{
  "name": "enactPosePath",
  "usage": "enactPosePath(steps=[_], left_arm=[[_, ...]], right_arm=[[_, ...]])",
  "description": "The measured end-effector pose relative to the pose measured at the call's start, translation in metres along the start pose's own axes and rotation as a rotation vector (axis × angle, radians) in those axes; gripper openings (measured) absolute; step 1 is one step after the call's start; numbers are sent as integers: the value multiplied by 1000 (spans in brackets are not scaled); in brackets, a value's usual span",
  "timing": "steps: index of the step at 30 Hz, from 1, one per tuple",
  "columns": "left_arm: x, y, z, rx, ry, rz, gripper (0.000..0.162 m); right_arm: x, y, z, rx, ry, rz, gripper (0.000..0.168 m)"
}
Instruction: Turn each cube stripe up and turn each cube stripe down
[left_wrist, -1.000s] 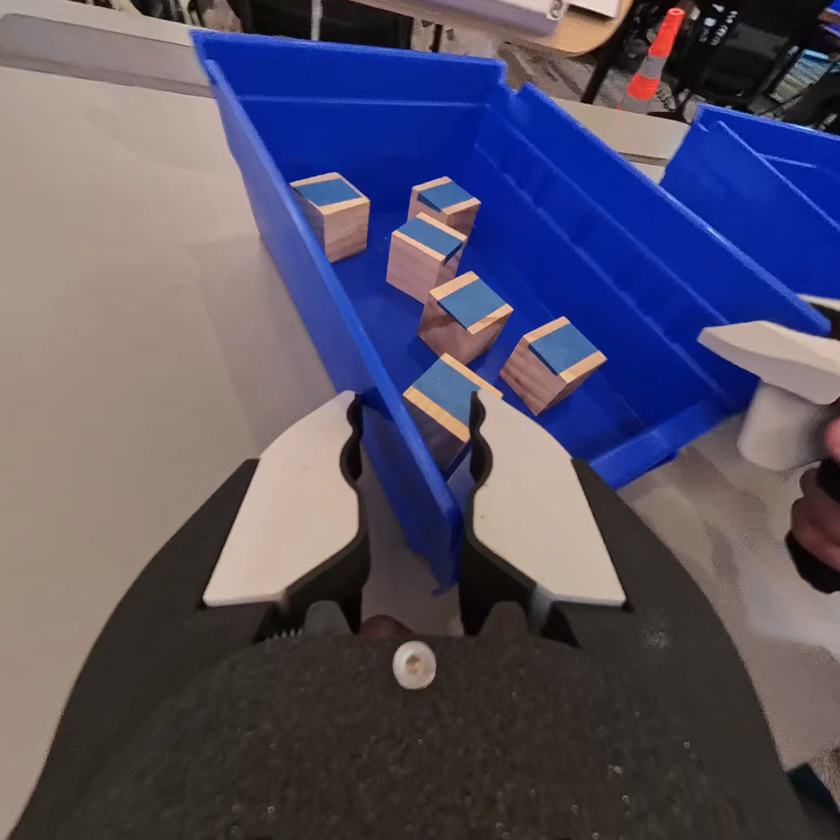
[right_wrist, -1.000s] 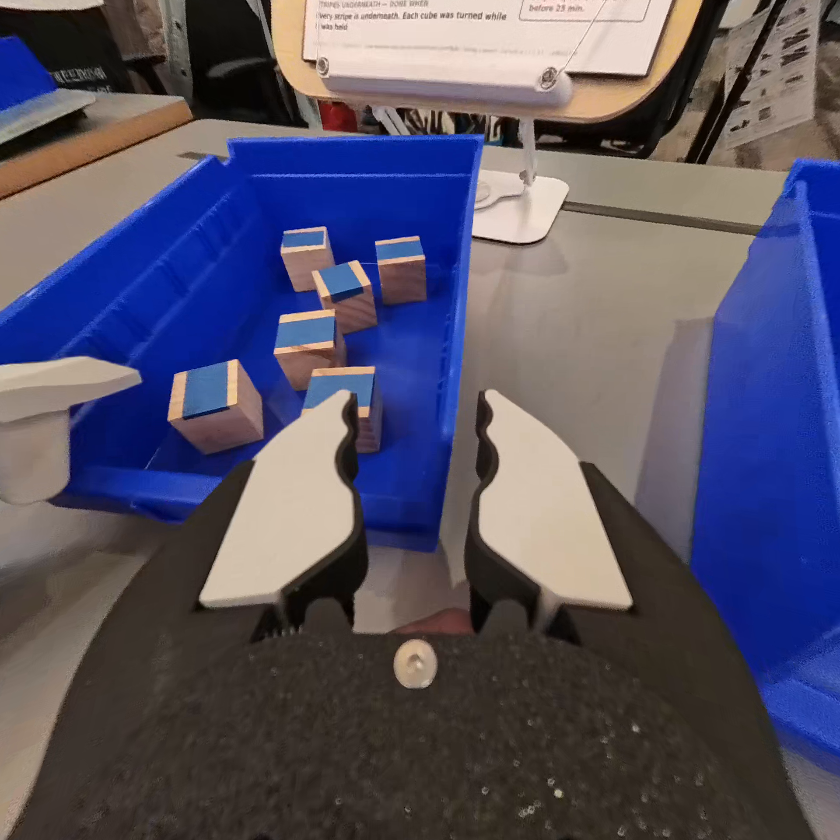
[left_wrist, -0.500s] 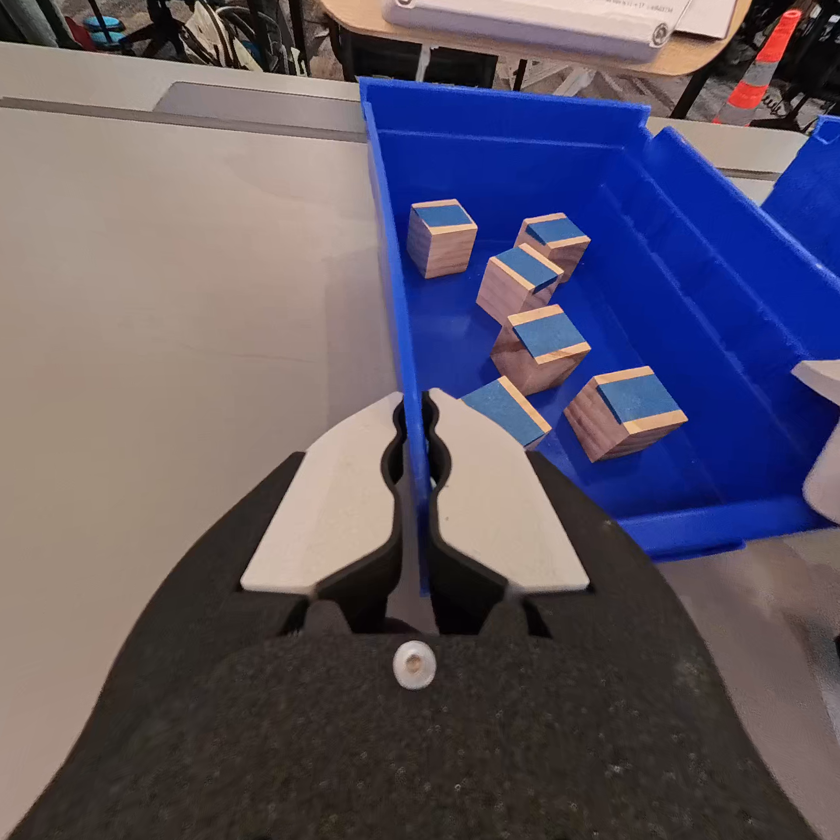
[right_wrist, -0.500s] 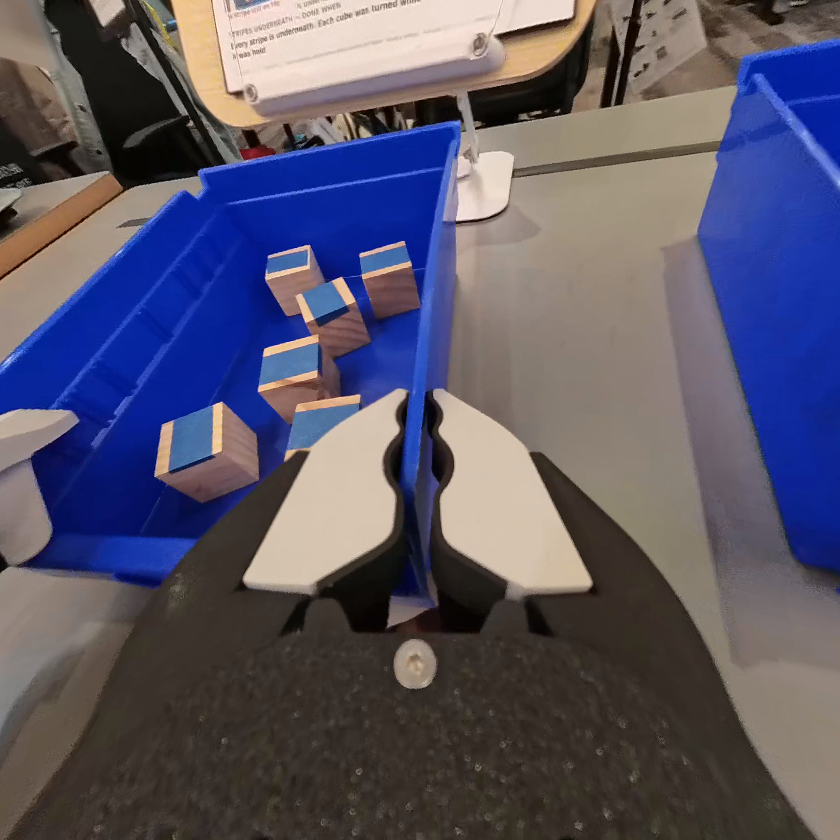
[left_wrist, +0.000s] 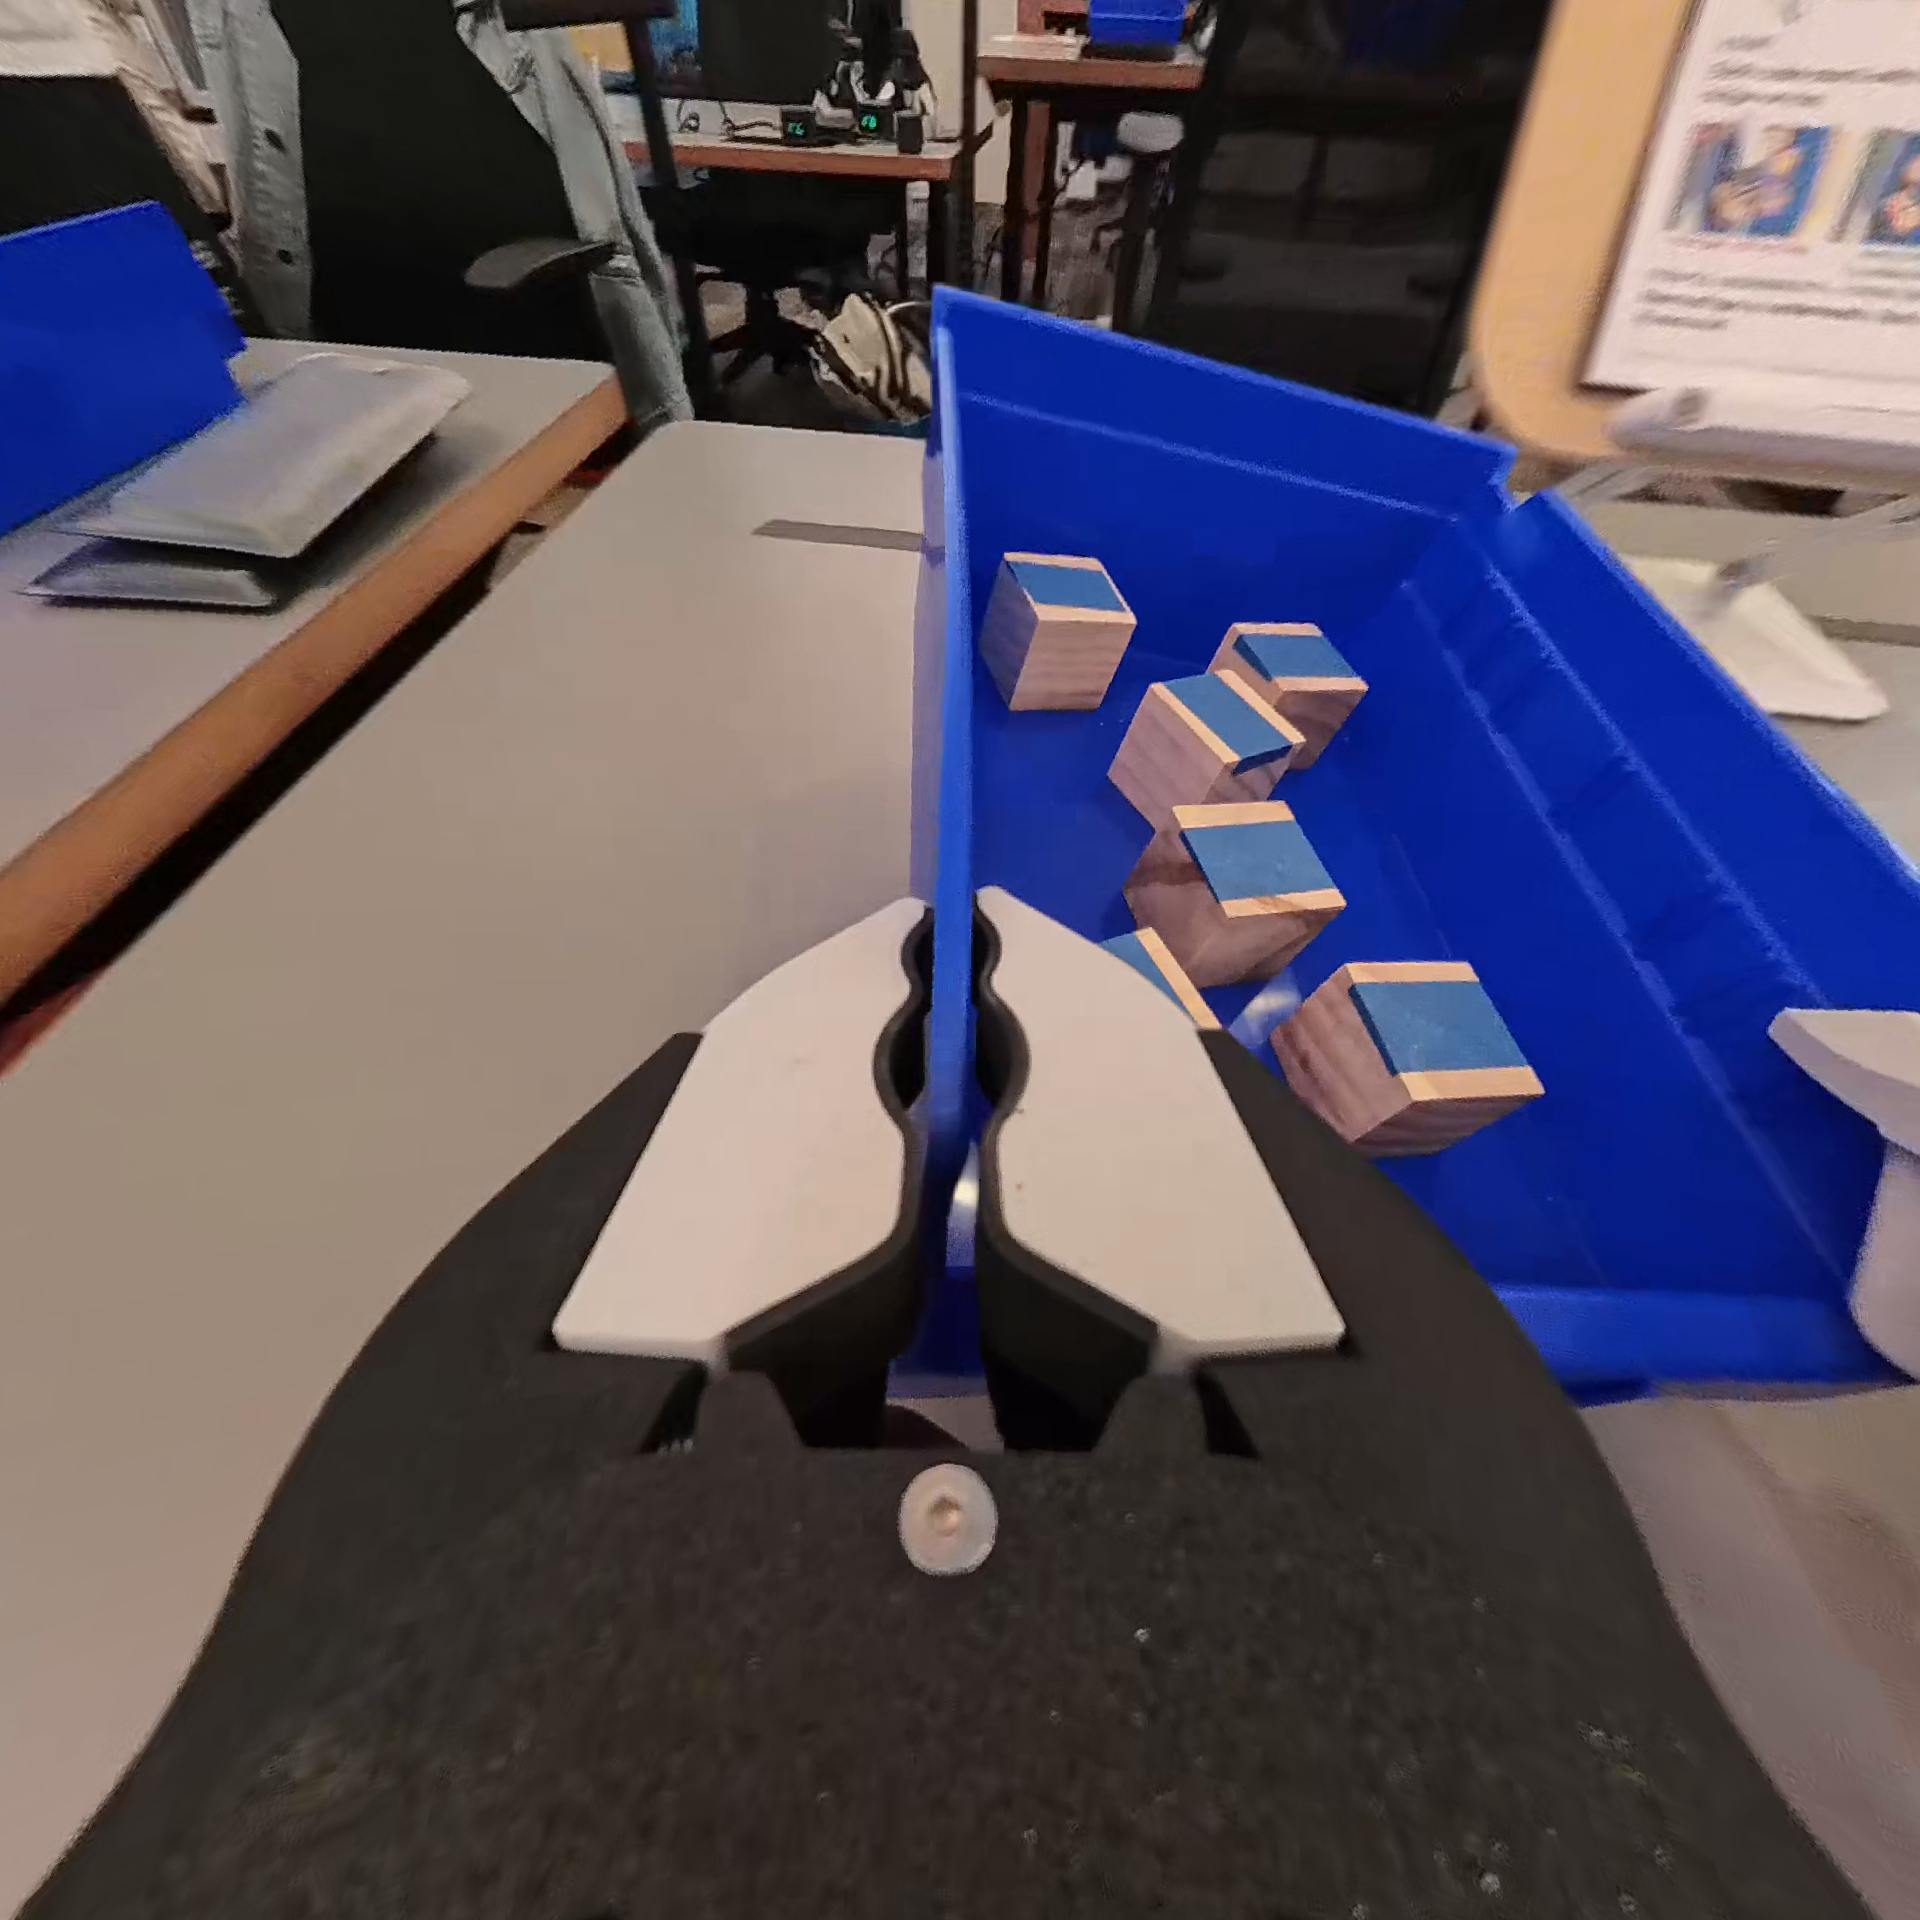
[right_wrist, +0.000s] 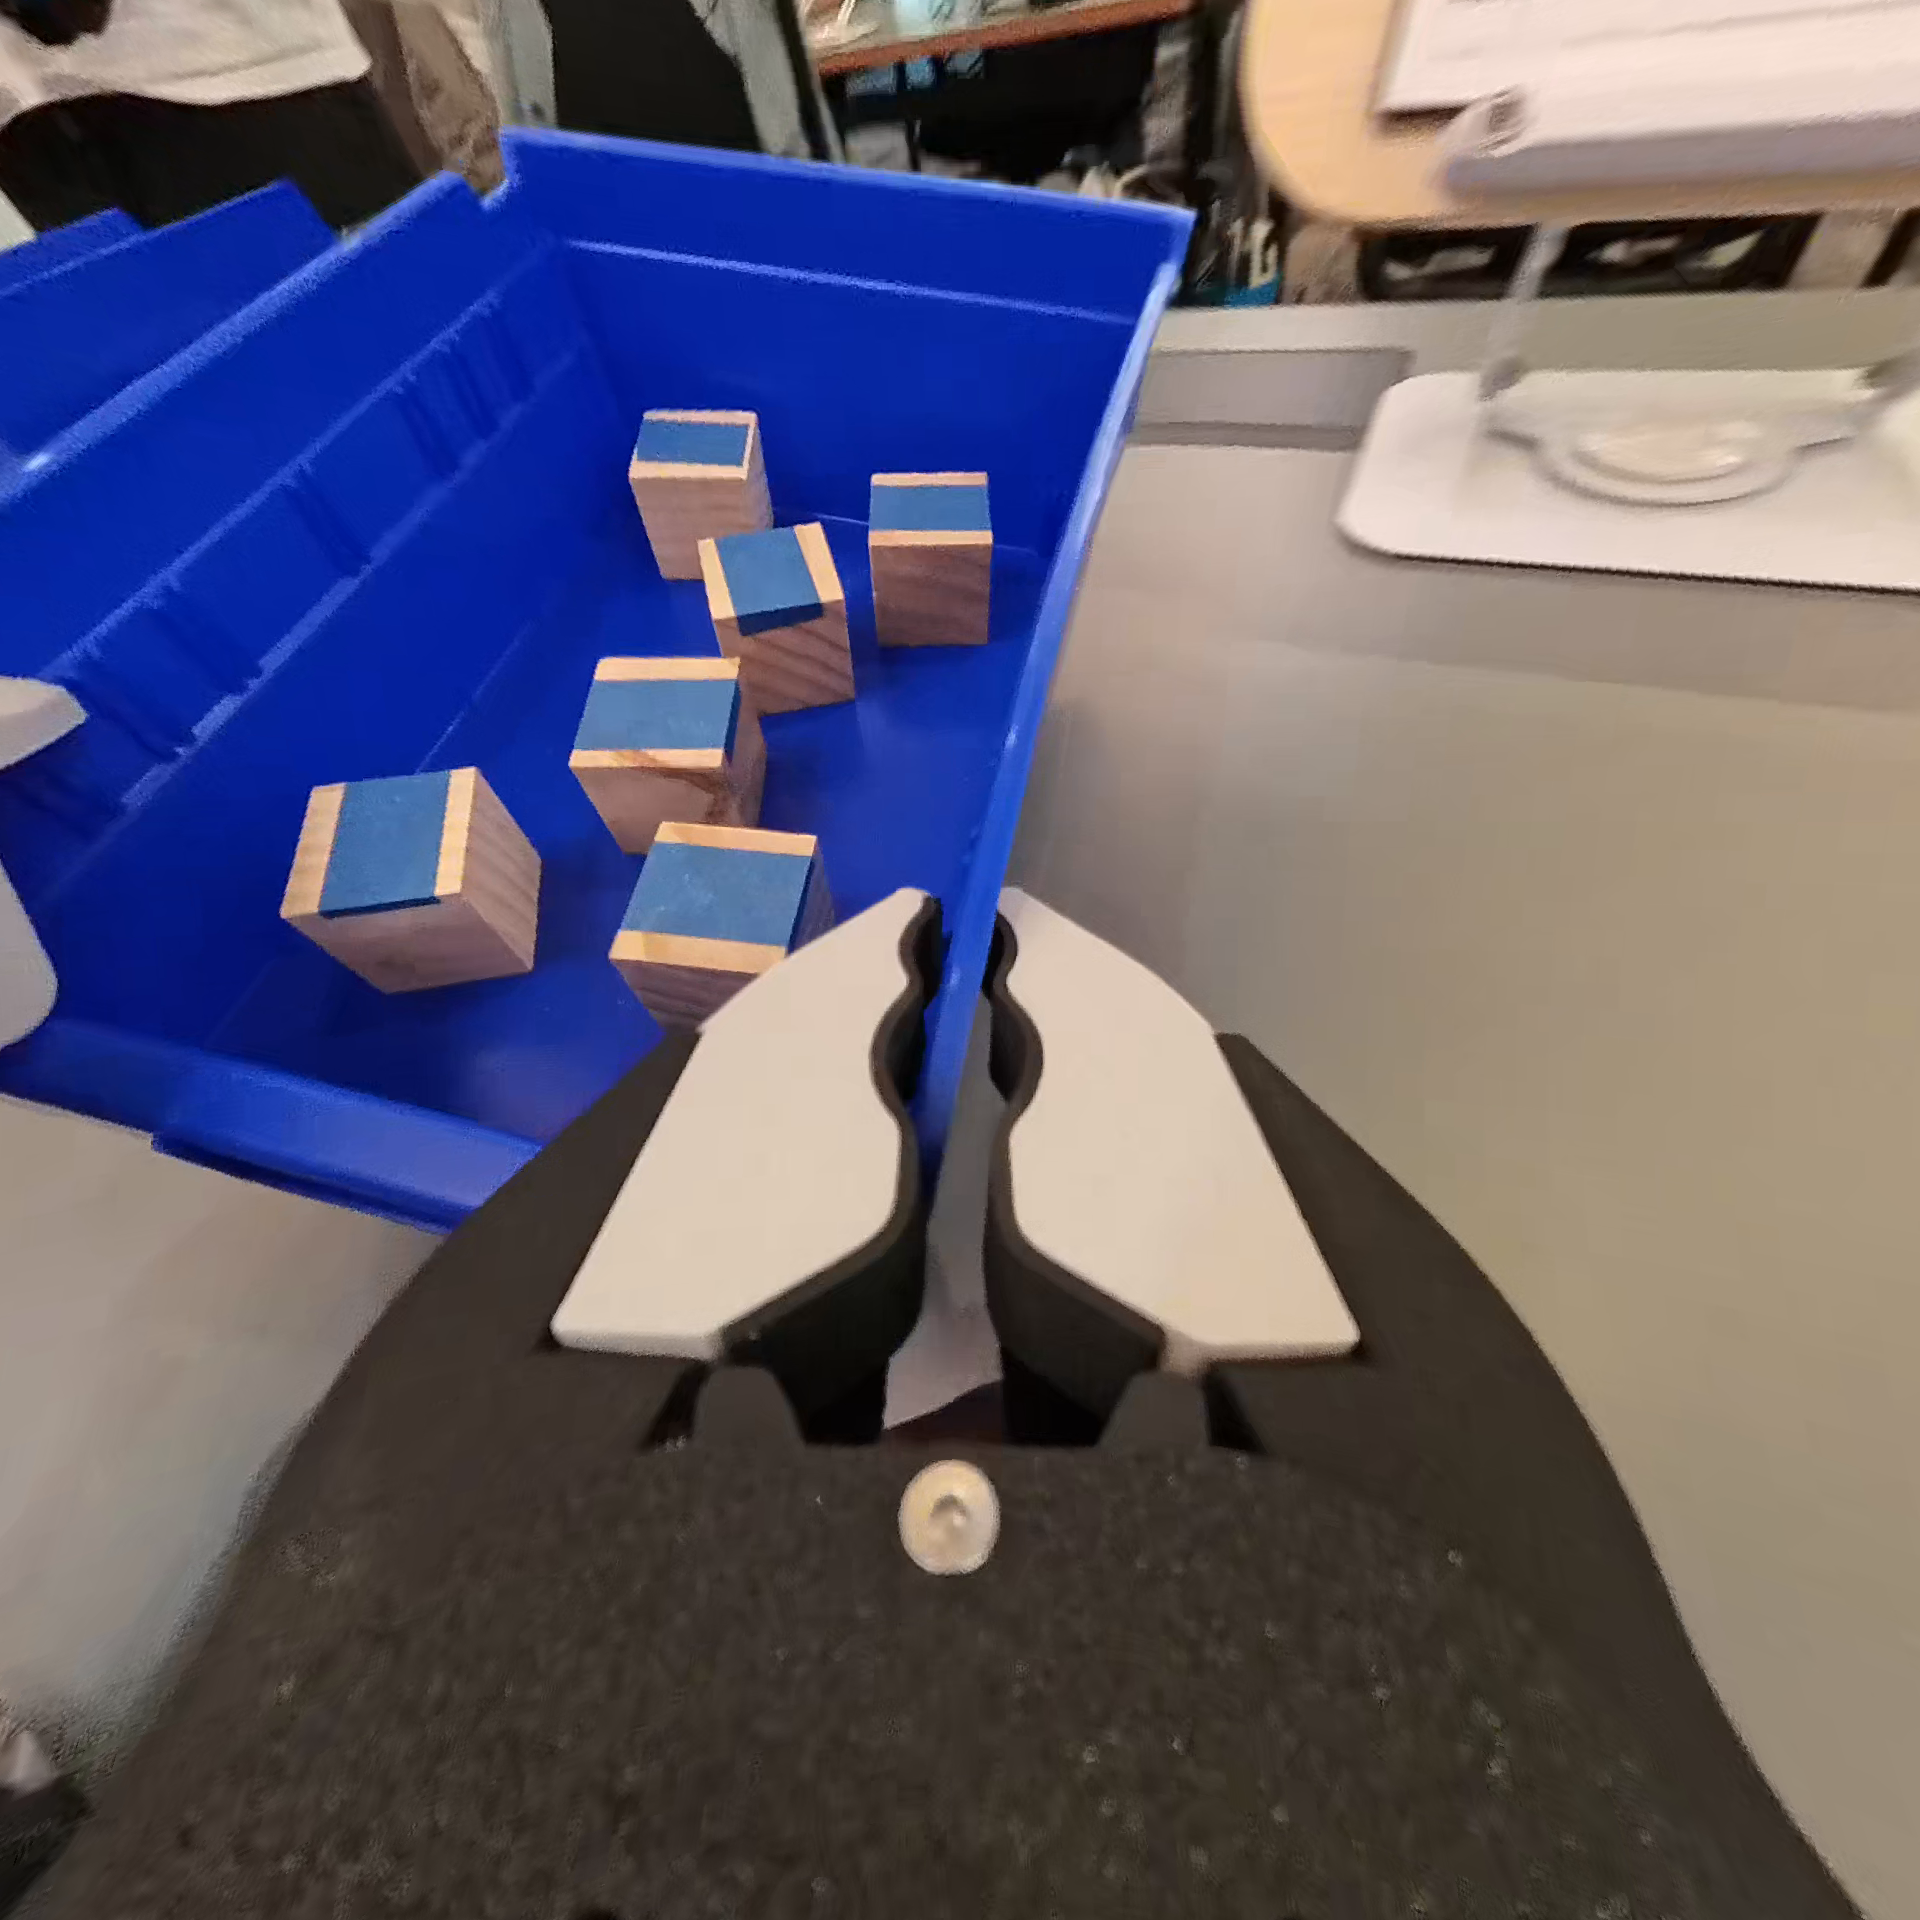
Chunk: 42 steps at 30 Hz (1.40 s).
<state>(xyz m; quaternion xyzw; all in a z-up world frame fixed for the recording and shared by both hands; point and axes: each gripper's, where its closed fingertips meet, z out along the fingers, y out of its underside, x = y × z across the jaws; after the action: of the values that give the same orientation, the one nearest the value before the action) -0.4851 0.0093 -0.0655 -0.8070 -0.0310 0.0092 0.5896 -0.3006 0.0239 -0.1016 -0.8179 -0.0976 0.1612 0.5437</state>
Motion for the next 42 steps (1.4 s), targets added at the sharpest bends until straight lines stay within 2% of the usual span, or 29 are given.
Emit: enactPosePath(steps=[3, 5, 11, 15, 16, 17, 18, 19, 20, 23, 25, 27, 29, 30, 32, 34, 36, 39, 41, 42], left_arm=[[-42, 4, 13, -21, -31, 21, 1], [-56, 10, 23, -32, 1, -9, 2], [-63, 34, 48, -76, 111, -84, 2], [-61, 34, 49, -70, 116, -103, 3], [-63, 34, 48, -66, 94, -91, 8], [-67, 35, 46, -70, 71, -86, 31], [-72, 37, 43, -90, 48, -83, 55], [-79, 37, 37, -105, 8, -90, 65], [-89, 35, 30, -104, -39, -102, 70], [-98, 16, 2, -54, -69, -188, 81], [-76, 0, -13, -12, 26, -246, 84], [-33, -8, -24, -31, 155, -261, 87], [33, -3, -35, -131, 332, -242, 82], [76, 2, -47, -206, 469, -228, 78], [149, 17, -72, -351, 685, -157, 79], [188, 31, -78, -445, 708, -67, 77], [207, 34, -72, -428, 657, -40, 55], [231, 30, -68, -319, 692, -41, 25], [236, 36, -62, -282, 703, -42, 10], [238, 40, -61, -267, 715, -40, 9]], right_arm=[[-37, 16, 23, -84, -37, -22, 9], [-51, 18, 28, -61, -50, -30, 11], [-60, 13, 33, -55, -68, -26, 22], [-59, 12, 34, -66, -114, -47, 27], [-60, 12, 33, -76, -147, -68, 29], [-61, 14, 29, -105, -185, -91, 31], [-60, 17, 24, -151, -223, -118, 40], [-54, 21, 16, -211, -239, -142, 56], [-47, 23, 5, -263, -263, -166, 72], [-19, 24, -41, -349, -409, -222, 72], [15, 19, -71, -322, -449, -214, 72], [56, 18, -96, -290, -437, -226, 65], [98, 26, -120, -284, -408, -254, 65], [117, 32, -132, -287, -394, -257, 63], [138, 44, -157, -292, -434, -223, 58], [152, 51, -177, -263, -454, -172, 60], [170, 52, -185, -200, -409, -102, 59], [195, 56, -190, -124, -322, -44, 55], [209, 64, -193, -144, -279, -20, 45], [214, 68, -194, -173, -282, -8, 32]])
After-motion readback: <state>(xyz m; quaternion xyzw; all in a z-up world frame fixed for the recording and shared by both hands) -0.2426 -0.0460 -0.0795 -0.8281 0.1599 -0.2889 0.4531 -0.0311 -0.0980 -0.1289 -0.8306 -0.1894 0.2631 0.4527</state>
